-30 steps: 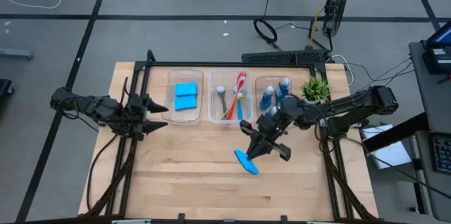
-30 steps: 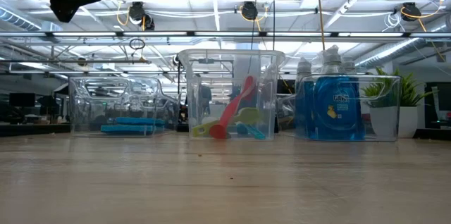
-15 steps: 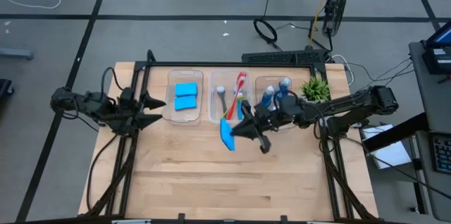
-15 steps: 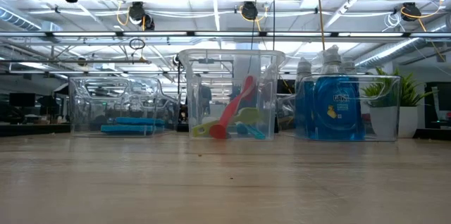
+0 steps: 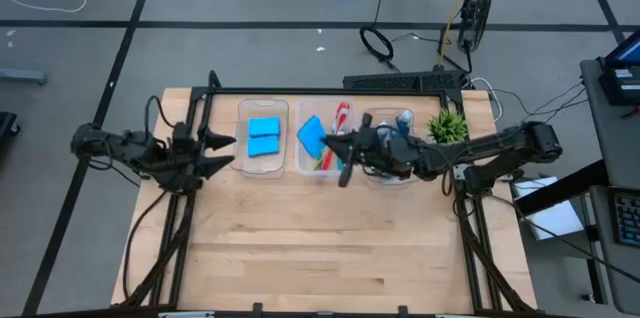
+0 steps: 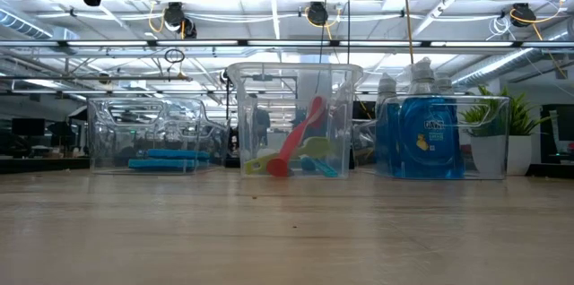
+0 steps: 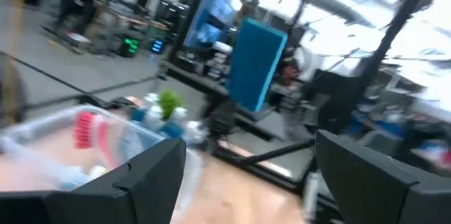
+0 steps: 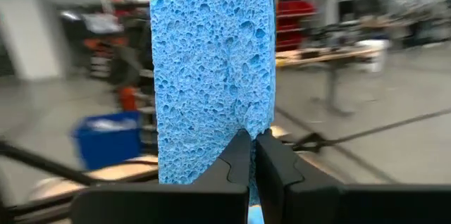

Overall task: Pick & Place Kitchen Sink Supplies
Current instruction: Put the blue sponge into the left transparent bin

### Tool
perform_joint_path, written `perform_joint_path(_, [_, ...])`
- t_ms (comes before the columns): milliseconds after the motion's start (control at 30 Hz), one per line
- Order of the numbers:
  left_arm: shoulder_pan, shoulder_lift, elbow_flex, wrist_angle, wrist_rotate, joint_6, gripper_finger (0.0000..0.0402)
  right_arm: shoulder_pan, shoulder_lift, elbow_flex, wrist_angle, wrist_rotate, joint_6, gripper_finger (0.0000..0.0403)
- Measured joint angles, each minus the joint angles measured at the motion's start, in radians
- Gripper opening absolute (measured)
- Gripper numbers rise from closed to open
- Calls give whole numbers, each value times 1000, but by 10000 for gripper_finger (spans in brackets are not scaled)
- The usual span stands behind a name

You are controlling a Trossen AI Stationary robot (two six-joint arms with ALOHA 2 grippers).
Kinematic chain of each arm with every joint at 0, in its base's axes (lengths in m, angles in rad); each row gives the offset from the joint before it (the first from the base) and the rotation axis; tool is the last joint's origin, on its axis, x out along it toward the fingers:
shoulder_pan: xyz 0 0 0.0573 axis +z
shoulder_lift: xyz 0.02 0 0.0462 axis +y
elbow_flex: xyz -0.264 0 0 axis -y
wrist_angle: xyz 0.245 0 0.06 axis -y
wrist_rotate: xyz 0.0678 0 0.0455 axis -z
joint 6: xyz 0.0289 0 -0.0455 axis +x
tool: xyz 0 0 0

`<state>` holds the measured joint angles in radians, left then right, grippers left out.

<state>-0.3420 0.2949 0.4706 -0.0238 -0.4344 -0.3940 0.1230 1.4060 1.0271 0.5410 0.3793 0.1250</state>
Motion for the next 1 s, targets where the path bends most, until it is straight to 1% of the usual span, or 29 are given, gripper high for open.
perform_joint_path(100, [0, 25, 0, -2, -65, 49, 309, 0, 30, 79, -63, 103, -72, 0])
perform_joint_path(267, [0, 106, 0, 17, -164, 101, 294, 0, 130, 257, -160, 252, -214, 0])
perform_joint_path(400, [0, 171, 0, 80, -207, 163, 282, -3, 199, 344, -156, 370, -307, 0])
perform_joint_path(500, [0, 219, 0, 149, -235, 231, 275, -5, 235, 376, -154, 442, -352, 0])
perform_joint_path(567, [0, 251, 0, 194, -253, 274, 274, -5, 261, 391, -129, 463, -358, 0])
perform_joint_path(767, [2, 347, 0, 312, -310, 391, 285, -5, 339, 420, -49, 456, -356, 0])
perform_joint_path(900, [23, 402, 0, 366, -317, 404, 289, -5, 380, 431, -39, 433, -340, 0])
perform_joint_path(1000, [41, 436, 0, 394, -317, 405, 285, -5, 394, 437, -42, 430, -321, 0])
